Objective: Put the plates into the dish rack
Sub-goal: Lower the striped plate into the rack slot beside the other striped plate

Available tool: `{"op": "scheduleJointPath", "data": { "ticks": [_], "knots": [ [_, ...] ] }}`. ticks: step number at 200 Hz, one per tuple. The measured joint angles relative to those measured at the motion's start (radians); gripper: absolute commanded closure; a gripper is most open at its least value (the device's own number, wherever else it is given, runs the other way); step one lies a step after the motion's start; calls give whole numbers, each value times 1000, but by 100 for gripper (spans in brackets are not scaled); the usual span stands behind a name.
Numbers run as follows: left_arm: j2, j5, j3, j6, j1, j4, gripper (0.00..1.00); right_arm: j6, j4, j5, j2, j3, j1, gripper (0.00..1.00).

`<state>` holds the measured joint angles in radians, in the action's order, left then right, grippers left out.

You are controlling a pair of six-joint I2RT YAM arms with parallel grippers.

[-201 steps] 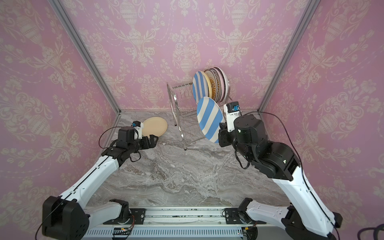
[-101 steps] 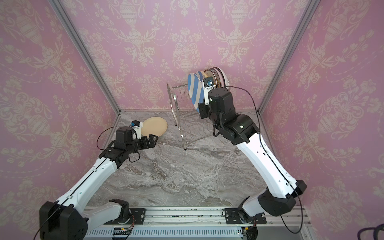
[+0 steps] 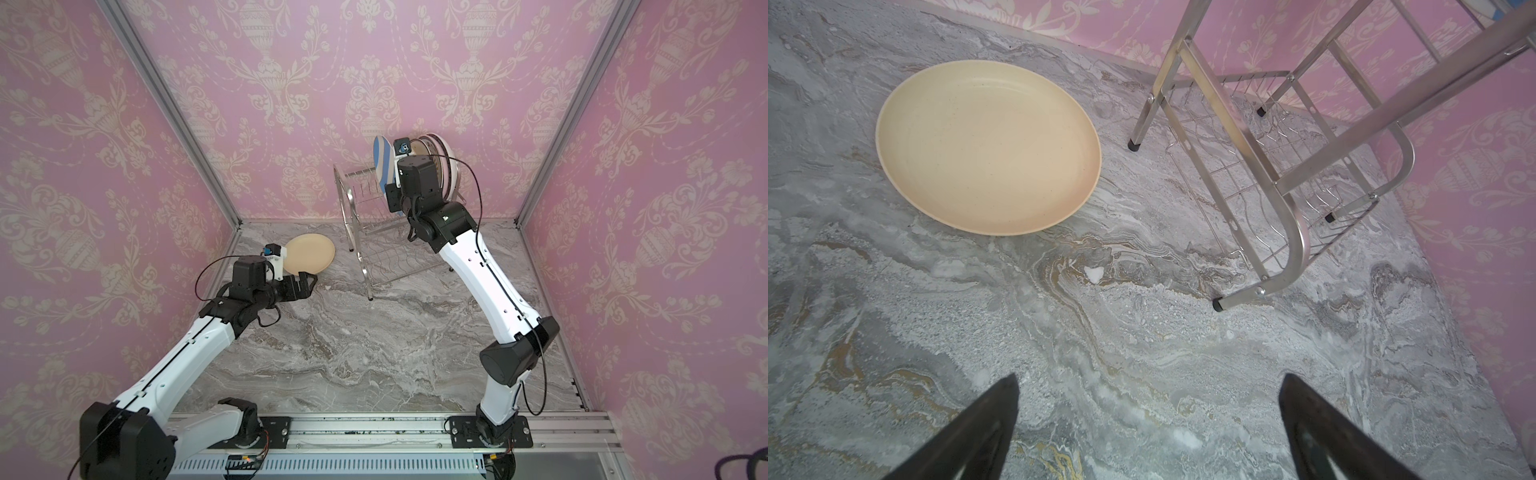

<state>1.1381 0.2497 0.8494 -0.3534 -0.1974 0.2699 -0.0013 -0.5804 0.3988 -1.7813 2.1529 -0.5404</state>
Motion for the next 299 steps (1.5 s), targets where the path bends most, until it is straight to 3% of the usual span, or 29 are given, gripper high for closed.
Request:
{"op": "scheduleJointPath", "data": {
  "ticks": [254,277,299],
  "knots": [
    [10,-1,-8,4,0,1,1,31,-3,-40,-129,89,33,100],
    [10,-1,-8,5,0,1,1,36,-4,-43,-129,89,33,88],
    [10,-1,-8,7,0,1,1,51,-3,-44,-129,89,33,84]
  ]
}}
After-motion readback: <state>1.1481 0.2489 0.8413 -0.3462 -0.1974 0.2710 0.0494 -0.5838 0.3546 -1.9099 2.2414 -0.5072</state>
